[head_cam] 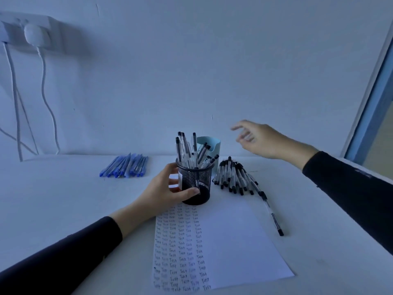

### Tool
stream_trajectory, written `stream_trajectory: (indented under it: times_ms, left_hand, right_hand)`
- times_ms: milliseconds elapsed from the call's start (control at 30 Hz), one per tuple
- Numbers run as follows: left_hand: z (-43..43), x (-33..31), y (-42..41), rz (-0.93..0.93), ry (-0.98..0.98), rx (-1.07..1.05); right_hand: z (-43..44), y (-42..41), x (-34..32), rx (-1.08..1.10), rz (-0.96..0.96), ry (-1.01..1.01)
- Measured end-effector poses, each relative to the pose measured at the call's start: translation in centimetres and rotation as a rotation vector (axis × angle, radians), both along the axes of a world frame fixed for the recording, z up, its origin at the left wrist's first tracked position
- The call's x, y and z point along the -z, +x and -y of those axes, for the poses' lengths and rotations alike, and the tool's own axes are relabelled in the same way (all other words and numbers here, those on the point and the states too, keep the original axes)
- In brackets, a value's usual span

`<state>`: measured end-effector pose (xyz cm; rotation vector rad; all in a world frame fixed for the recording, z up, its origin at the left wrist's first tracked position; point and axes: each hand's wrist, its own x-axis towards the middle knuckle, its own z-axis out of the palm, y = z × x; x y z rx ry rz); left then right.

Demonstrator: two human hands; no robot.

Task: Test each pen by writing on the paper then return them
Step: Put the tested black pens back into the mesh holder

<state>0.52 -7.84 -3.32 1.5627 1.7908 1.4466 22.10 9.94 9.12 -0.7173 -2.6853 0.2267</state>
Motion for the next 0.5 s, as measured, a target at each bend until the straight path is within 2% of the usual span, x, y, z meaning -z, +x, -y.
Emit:
stream_trajectory:
  times_ms: [67, 300, 433, 500]
  left_hand:
    - [-0.1, 0.1, -0.2, 0.004, -0.009, -0.002]
    - [0.1, -0.2, -0.5, 0.042, -0.024, 0.027]
    - [-0.5, -2.5, -0.1, 0.121, -0.046, 0.061]
    - [-1.5, -4.0, -0.2, 0.144, -0.063, 0.061]
  right_hand:
    - [-0.9, 2.5, 2.1, 0.057, 0.142, -0.164]
    - [-0.5, 8.1, 8.1, -0.101, 0.321, -0.172]
    - [-1.0, 8.8, 9.5, -0.096, 0.208, -0.027]
    - [-1.1, 8.1, 9.1, -0.095, 0.076, -0.063]
